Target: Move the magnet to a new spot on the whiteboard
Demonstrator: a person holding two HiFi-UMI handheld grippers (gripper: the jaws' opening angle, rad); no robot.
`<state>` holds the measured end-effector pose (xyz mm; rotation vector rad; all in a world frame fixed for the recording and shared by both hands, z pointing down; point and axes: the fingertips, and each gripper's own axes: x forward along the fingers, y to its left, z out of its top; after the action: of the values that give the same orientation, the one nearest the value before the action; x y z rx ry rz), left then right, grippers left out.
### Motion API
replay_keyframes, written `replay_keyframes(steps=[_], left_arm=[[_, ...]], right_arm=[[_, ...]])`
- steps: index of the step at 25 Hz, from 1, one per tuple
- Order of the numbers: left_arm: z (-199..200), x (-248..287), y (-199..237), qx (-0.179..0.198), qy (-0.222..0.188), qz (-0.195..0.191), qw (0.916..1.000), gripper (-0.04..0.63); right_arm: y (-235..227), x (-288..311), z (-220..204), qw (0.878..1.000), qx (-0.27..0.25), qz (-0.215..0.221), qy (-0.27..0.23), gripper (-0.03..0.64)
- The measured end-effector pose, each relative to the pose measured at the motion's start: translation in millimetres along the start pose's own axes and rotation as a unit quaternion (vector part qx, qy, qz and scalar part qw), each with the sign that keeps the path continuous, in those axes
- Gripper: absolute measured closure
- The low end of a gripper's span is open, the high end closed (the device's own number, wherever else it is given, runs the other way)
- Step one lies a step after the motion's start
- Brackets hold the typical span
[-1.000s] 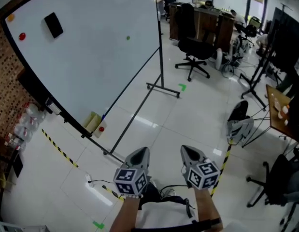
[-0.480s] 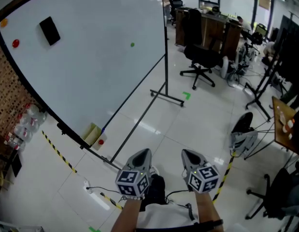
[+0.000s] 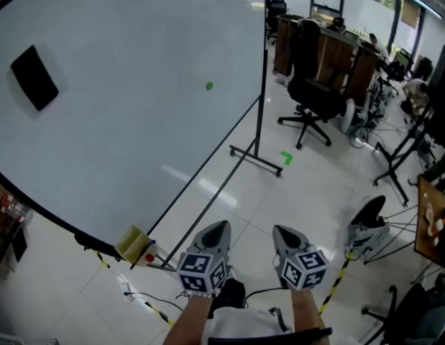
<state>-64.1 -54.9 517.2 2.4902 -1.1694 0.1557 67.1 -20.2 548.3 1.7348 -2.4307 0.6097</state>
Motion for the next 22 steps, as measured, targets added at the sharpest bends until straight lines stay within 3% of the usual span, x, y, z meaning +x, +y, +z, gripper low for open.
replay_keyframes(steps=[10, 15, 22], left_arm=[[70.4, 76.4, 64.3, 0.004, -0.016, 0.002, 0.9999, 0.597], [84.1, 99.1, 84.3, -0.007, -0.024, 0.024, 0.9994, 0.597], [103.8, 114.2, 107.2, -0.02, -0.044, 0.068, 0.9965, 0.597]], right_arm=[[-12.9, 129.0, 71.2, 0.999, -0.025, 0.03, -0.001, 0.607], [-24.1, 165.2, 97.1, 0.998, -0.036, 0.054, -0.003, 0.607], [-35.5, 228.2, 158.9, 0.992, -0.031, 0.112, -0.044, 0.584]])
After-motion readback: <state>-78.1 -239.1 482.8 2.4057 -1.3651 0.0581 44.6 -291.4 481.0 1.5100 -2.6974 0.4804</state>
